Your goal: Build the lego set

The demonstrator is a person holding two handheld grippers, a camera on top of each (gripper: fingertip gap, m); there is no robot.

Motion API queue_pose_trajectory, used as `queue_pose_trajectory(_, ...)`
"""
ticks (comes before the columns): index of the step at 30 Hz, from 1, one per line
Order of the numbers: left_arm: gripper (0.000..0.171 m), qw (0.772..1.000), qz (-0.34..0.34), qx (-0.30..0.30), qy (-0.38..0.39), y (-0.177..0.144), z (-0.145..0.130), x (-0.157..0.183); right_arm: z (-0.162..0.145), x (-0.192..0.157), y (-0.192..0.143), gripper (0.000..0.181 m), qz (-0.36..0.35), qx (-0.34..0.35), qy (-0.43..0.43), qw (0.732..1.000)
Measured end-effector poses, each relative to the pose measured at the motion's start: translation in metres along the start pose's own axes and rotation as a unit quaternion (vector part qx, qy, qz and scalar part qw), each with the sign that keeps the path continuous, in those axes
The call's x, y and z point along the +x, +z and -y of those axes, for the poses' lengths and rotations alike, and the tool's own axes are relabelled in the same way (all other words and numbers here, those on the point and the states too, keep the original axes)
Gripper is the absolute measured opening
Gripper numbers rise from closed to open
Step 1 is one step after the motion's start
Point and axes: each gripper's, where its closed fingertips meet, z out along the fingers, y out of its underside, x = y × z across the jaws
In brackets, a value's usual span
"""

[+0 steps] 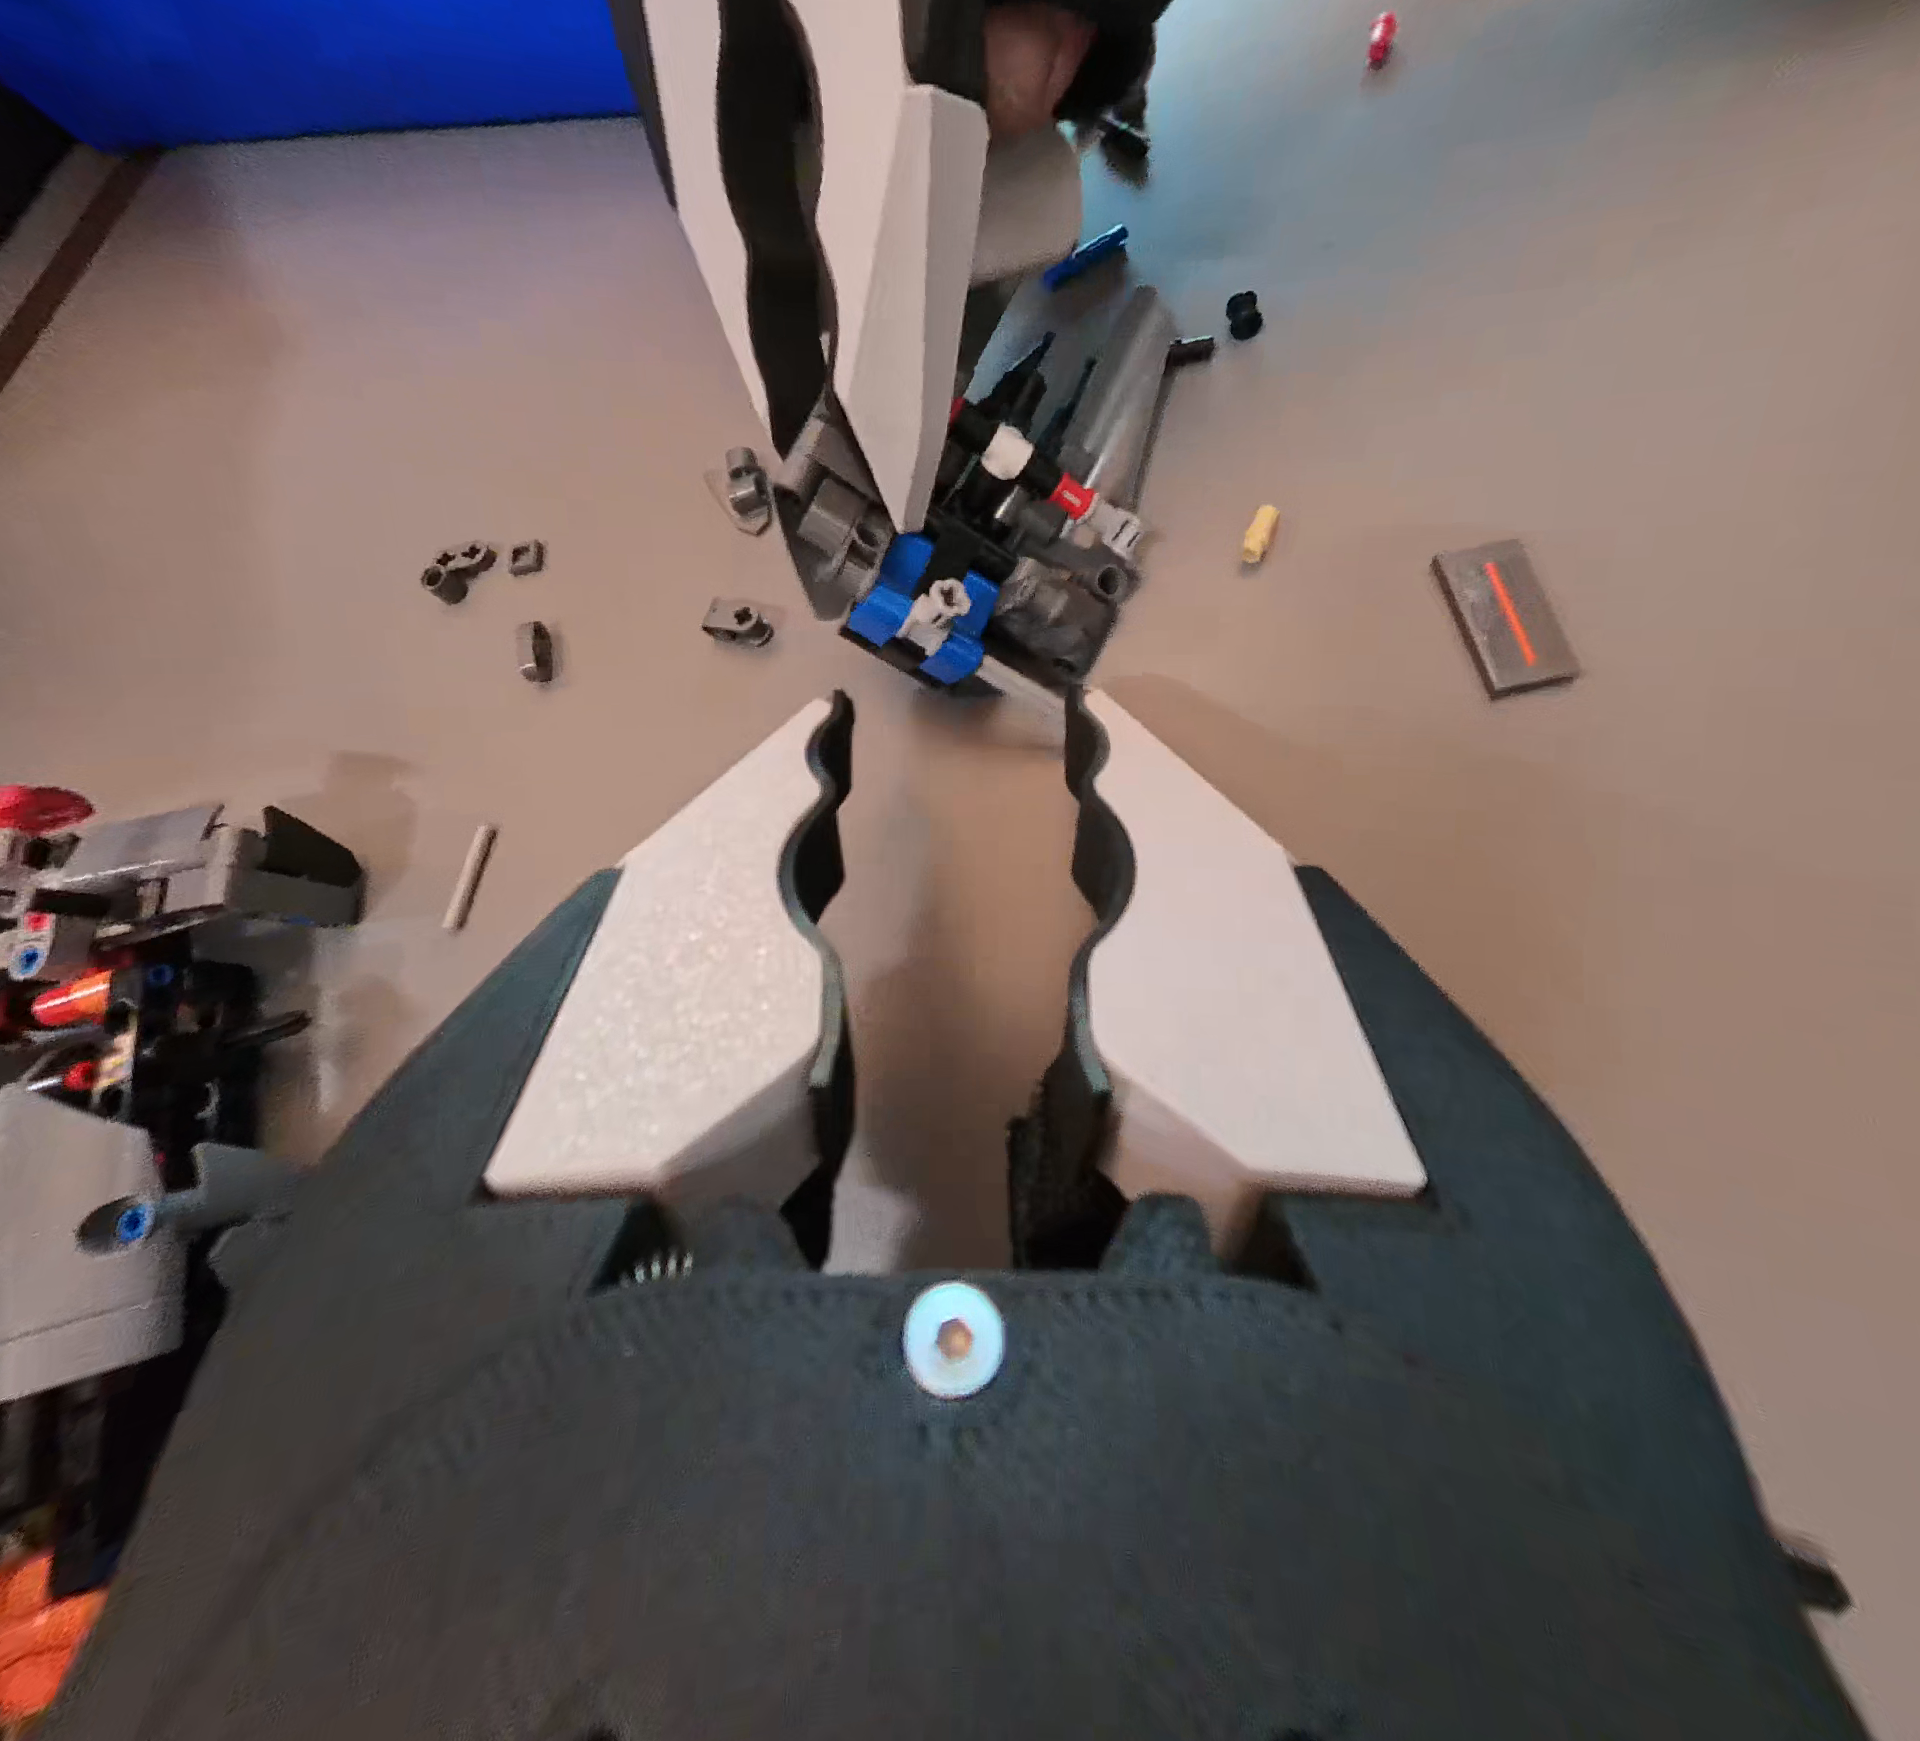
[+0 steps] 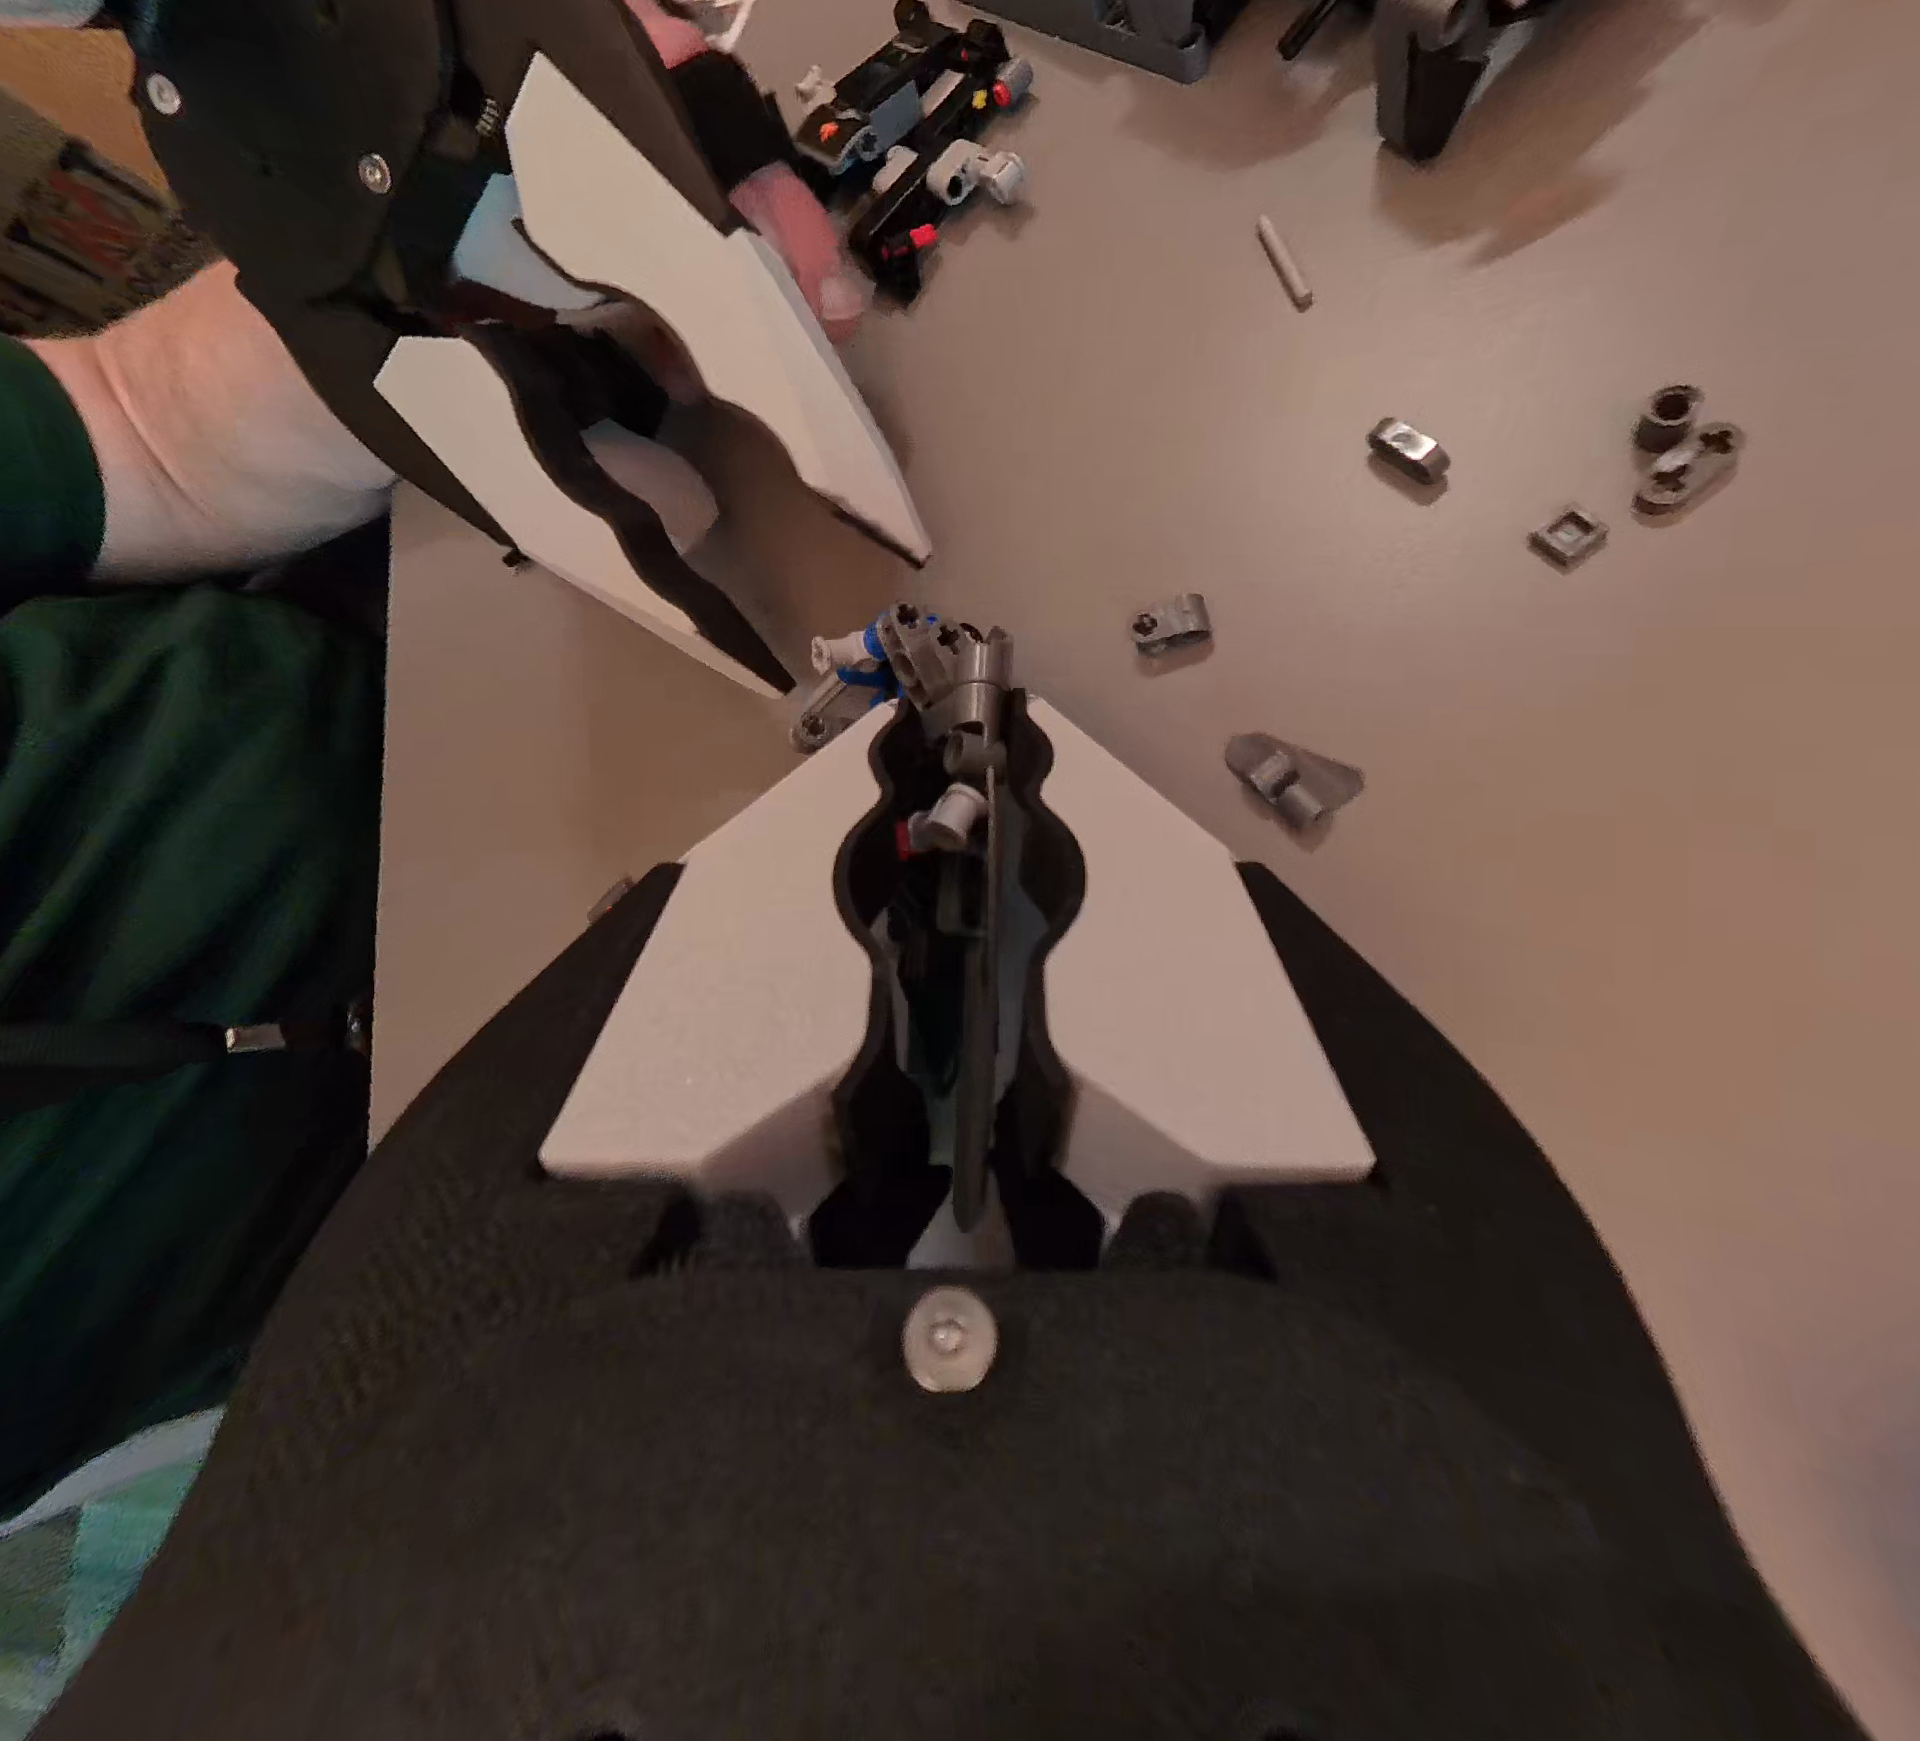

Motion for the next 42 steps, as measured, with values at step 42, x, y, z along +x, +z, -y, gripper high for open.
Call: queue_pose_trajectory(42, 0.051, 0.999, -0.029, -0.025, 0.009, -0.004, 0.013, 0.014, -0.037, -0.069, 0.001, 0.015, -0.146, 0.032, 0.041, 0.988)
